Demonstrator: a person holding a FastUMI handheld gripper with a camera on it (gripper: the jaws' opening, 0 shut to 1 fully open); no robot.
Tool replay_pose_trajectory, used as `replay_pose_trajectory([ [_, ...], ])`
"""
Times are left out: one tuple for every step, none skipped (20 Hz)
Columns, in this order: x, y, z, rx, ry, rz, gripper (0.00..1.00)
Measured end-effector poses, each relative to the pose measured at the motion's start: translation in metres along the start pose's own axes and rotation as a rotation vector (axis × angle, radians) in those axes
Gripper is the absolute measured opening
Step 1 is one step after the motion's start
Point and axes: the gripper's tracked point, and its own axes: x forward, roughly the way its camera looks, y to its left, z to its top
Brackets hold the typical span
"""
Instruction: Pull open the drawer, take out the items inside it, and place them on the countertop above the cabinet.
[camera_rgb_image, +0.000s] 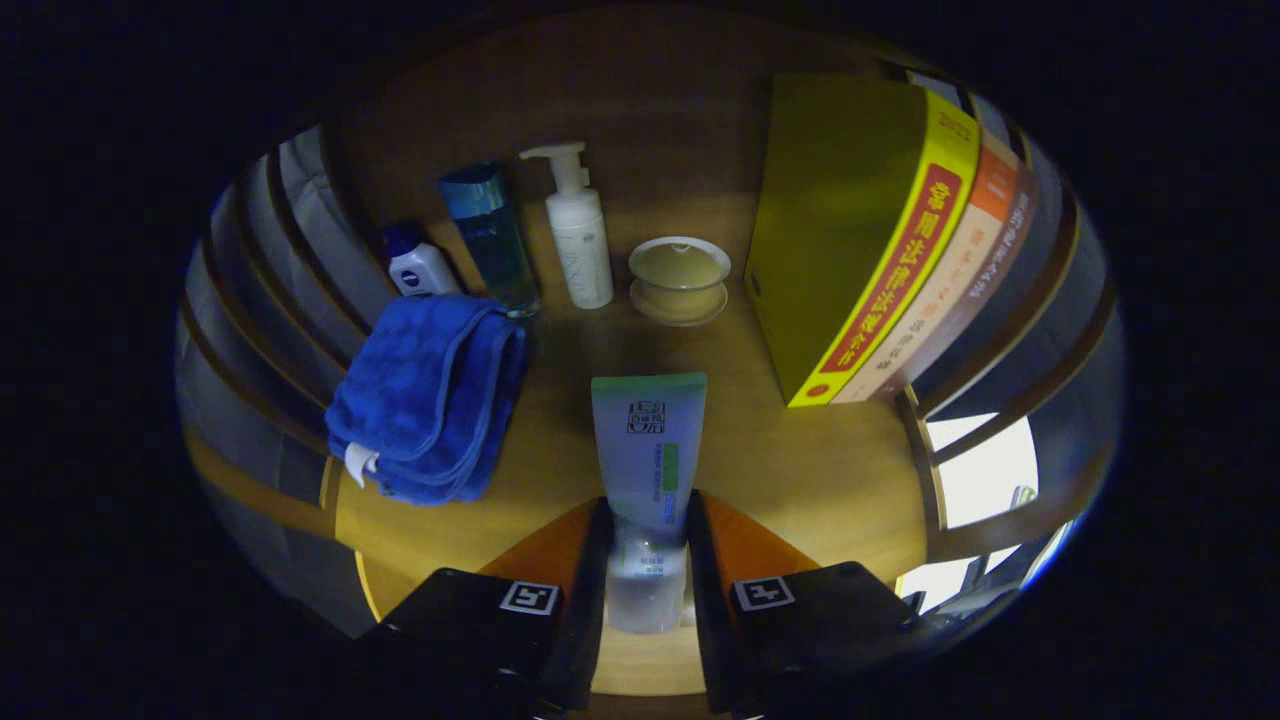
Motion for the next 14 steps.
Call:
replay_pose_trajectory([
  [0.007,-0.001,0.002,0.000,0.005,-0.007,0.50],
  [0.012,-0.003,0.002,0.000,0.011,-0.011,0.50],
  [0.017,-0.002,0.000,0.001,0.022,-0.013,0.50],
  [0.021,-0.002,-0.002,0.005,0.034,-0.006,0.50],
  [0.022,0.000,-0.004,0.012,0.042,0.004,0.50],
  [0.023,0.001,-0.006,0.026,0.042,0.011,0.50],
  [0.023,0.001,-0.008,0.037,0.046,0.014,0.52],
  [0.021,0.002,-0.009,0.052,0.044,0.021,0.54],
  [0.018,0.003,-0.008,0.066,0.031,0.027,0.56],
  [0.015,0.002,-0.007,0.069,0.018,0.027,0.55],
  [0.010,0.000,-0.006,0.071,0.003,0.023,0.56],
  [0.004,-0.002,-0.007,0.075,-0.011,0.020,0.56],
  [0.000,-0.003,-0.008,0.080,-0.025,0.021,0.62],
  [-0.006,-0.004,-0.011,0.082,-0.036,0.021,0.69],
])
